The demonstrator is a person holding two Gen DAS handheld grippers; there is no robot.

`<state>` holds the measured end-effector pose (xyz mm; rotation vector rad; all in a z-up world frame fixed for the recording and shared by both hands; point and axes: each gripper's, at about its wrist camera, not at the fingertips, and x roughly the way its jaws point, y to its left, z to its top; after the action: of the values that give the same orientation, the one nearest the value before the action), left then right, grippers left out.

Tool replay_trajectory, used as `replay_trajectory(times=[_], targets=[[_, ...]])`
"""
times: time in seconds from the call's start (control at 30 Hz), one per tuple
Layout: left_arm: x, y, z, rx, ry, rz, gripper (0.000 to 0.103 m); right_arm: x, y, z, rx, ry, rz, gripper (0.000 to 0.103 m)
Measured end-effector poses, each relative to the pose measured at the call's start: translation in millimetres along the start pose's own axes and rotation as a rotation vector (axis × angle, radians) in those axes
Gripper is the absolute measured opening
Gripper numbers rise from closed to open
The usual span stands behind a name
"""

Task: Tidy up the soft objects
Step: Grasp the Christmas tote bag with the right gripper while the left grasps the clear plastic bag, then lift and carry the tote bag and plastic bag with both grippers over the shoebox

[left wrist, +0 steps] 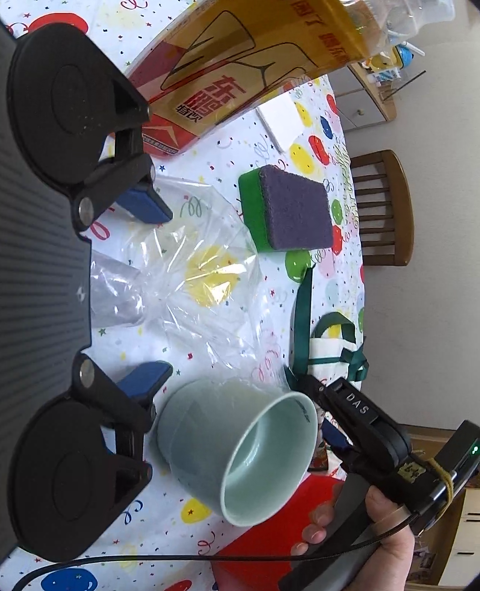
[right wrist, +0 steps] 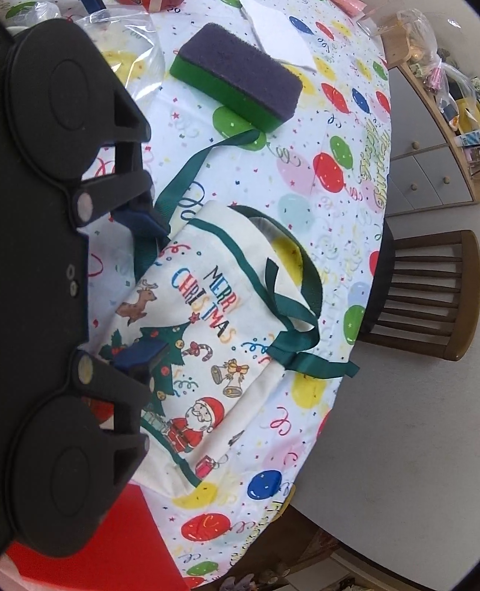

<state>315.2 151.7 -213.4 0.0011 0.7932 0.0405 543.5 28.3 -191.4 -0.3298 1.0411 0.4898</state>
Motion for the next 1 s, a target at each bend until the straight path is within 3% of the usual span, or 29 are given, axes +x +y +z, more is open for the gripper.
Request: replay_trajectory(times=[0.07,0.13,0.4,0.6,1.0], targets=[[0,0,0,0.003,-0.003,0.01,0.071,1,0,0,0.001,-0.002,-0.003,0.054],[0,1,1,-0.003,-0.007,0.016,0.059,0,0,-1,0.001,-0.009,-0.004,0.051],[0,5,7,-0.014,-0.006,0.012,0.034,-10,0,-4,0.023,-0.032,0.005,0.026],[-5,10,11,-0.03,-0.024,0.003,0.028,-31,-7,-6,0.052,-0.097,-0.024,0.011],[-37,13,30,-0.056,-0.092,-0.01,0.027,-96,-25,-15,0.142,-0.245,-0.043,0.003]])
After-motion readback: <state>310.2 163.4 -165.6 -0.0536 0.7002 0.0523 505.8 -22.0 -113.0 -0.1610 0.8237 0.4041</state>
